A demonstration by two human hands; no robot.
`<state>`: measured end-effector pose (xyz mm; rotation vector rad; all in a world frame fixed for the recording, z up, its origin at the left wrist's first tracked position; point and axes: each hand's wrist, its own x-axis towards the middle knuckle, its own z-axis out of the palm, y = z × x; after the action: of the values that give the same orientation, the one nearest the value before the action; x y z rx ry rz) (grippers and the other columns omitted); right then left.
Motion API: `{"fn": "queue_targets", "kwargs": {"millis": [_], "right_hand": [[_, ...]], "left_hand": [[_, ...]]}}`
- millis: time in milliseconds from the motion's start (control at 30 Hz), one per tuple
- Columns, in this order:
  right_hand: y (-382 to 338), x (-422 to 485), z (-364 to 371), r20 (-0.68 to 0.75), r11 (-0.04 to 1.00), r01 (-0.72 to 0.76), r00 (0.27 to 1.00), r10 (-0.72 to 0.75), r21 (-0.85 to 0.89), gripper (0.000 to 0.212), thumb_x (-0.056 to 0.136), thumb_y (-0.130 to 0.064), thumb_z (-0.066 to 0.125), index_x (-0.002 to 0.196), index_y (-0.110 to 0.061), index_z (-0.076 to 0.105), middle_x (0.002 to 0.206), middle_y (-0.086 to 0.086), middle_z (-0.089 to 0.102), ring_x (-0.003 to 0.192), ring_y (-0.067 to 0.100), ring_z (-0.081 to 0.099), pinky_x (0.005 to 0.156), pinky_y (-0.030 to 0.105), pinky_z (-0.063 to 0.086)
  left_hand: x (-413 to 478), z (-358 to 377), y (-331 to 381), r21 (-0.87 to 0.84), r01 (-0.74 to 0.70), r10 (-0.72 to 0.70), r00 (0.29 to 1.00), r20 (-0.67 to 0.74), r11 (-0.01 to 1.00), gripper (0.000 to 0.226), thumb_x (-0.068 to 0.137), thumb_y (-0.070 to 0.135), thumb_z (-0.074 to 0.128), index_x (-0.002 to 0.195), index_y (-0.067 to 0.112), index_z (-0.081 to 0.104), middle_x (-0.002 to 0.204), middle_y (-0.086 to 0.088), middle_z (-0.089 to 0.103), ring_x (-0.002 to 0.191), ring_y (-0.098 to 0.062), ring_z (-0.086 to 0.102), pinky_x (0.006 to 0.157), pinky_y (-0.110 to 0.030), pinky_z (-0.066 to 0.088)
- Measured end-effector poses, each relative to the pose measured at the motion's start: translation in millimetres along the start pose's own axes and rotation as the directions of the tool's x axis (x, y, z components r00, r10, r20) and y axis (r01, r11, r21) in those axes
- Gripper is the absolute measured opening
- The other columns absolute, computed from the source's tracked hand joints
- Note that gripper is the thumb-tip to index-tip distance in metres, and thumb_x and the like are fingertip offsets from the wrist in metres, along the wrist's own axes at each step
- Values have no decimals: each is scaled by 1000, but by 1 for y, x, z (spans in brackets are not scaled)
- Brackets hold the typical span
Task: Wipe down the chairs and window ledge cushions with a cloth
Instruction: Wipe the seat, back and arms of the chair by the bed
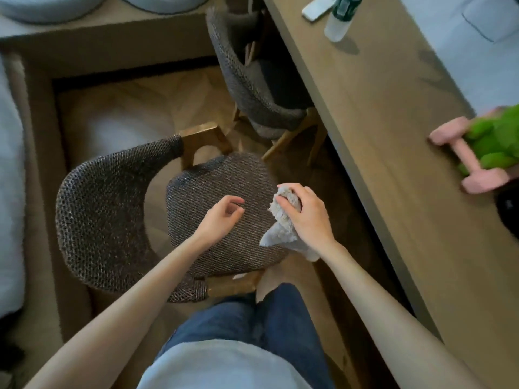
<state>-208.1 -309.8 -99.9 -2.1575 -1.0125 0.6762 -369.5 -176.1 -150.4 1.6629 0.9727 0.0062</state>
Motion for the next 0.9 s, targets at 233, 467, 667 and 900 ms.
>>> {"fn": "queue_targets", "kwargs": {"millis": [233,467,667,900], "right_hand": [[2,111,9,286,970,244,930,-231,-8,28,93,-44,55,116,-28,58,107,-8,60,93,2,57,74,9,45],[-8,184,18,583,871,489,696,-420,43,30,94,-36,59,122,-24,56,114,-2,62,103,11,58,90,27,50],[-23,201,51,709,819,569,549,-442,70,37,94,-37,59,128,-30,49,120,-4,60,106,13,59,93,38,53],[-25,159,115,811,769,638,428,-398,40,38,94,-37,56,131,-35,46,122,-3,60,109,15,57,94,43,51]], "left_hand": [[2,-10,-7,-162,167,-215,911,-351,973,26,96,25,52,123,23,52,106,5,61,87,-4,58,72,-17,43],[-34,33,-4,-447,343,-560,595,-577,826,49,94,27,57,140,20,42,120,-4,56,98,-15,58,87,-28,45],[-63,83,-16,-664,385,-765,268,-585,642,67,91,29,61,149,19,28,146,-18,32,134,-33,34,112,-44,30],[-86,131,-53,-851,338,-914,206,-349,401,87,88,33,66,152,32,8,156,-17,4,141,-42,18,114,-52,22]]}}
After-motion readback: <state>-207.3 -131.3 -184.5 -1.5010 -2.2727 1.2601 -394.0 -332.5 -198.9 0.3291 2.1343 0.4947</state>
